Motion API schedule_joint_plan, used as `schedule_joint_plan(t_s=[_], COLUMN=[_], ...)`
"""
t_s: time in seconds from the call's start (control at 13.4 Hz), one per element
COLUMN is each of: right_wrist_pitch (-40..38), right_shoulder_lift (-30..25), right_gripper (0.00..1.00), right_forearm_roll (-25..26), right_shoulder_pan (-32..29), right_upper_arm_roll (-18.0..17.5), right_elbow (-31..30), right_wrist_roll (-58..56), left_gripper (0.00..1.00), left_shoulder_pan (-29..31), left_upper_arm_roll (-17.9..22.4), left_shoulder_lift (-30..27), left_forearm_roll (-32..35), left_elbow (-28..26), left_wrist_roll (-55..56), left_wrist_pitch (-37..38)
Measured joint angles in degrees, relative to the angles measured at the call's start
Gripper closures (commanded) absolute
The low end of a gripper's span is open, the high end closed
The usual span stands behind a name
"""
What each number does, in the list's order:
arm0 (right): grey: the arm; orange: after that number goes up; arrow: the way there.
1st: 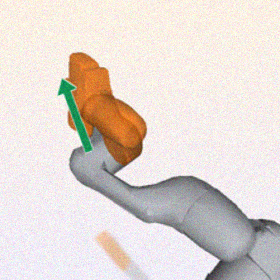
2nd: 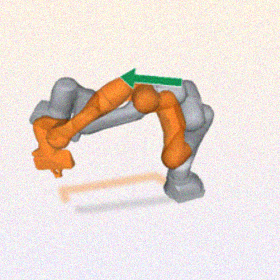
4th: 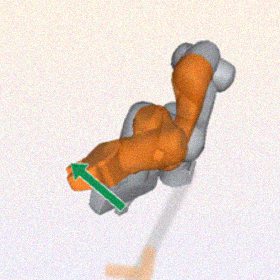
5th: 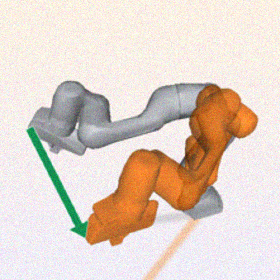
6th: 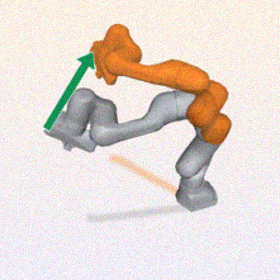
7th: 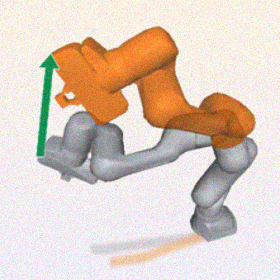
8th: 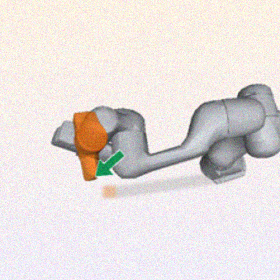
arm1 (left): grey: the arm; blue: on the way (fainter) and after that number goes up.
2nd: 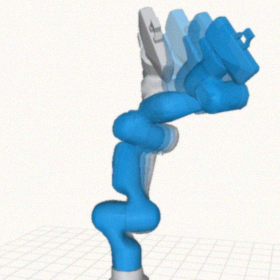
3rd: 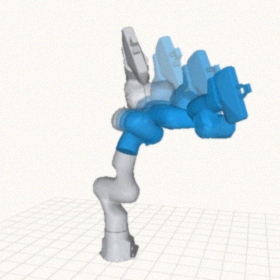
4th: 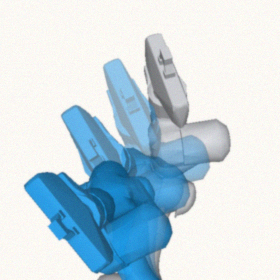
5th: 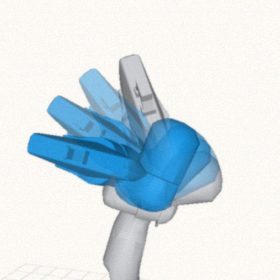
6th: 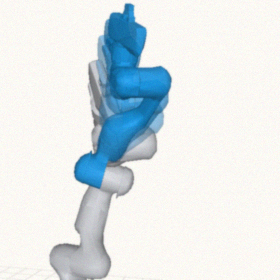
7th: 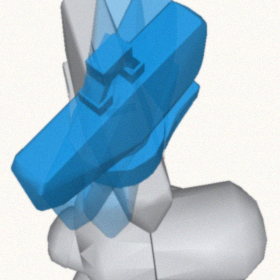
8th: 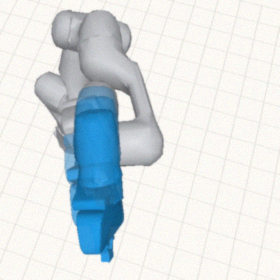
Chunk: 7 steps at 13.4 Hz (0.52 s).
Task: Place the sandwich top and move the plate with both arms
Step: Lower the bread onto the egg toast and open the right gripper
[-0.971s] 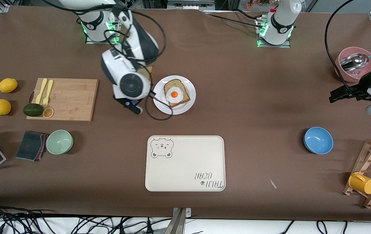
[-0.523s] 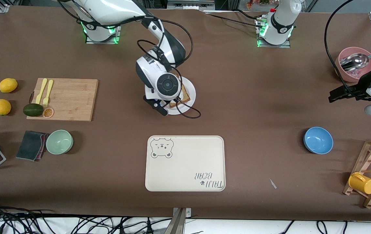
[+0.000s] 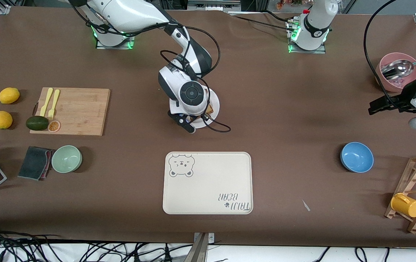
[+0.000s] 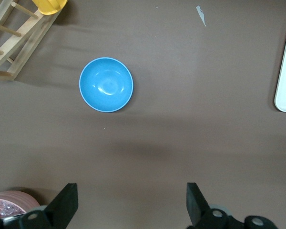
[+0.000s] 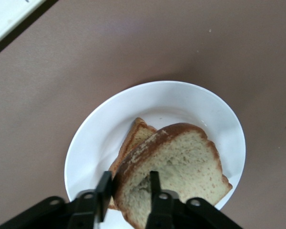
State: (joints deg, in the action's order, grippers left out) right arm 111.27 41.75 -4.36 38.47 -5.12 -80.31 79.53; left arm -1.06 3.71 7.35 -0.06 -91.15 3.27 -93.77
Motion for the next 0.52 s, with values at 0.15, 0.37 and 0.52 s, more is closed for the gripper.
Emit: schedule_joint_plan(t_s=[0.15, 0.37, 0.52], right_wrist_pitch=[0.2, 0.2, -0.2], right_shoulder_lift=[0.0, -0.3, -1.6], right_gripper=[0.00, 0.00, 0.00], right_forearm_roll=[0.2, 0.3, 0.4], right_shoulder_pan=[0.0, -0.4, -2.0], right_upper_arm_roll=[0.2, 1.2, 1.6], right_elbow=[1.0, 3.9, 5.1], right_wrist_roll=[-0.1, -2.0, -4.7], left_gripper=[0.00, 0.00, 0.00], left_shoulder_pan=[0.0, 0.0, 0.0], left_upper_arm_roll=[0.0, 0.0, 0.0], left_shoulder_lift=[0.0, 0.0, 0.0], left_forearm_roll=[0.0, 0.0, 0.0], left_elbow=[0.0, 0.0, 0.0], left_wrist_roll=[0.0, 0.0, 0.0], left_wrist_pitch=[0.0, 0.0, 0.0])
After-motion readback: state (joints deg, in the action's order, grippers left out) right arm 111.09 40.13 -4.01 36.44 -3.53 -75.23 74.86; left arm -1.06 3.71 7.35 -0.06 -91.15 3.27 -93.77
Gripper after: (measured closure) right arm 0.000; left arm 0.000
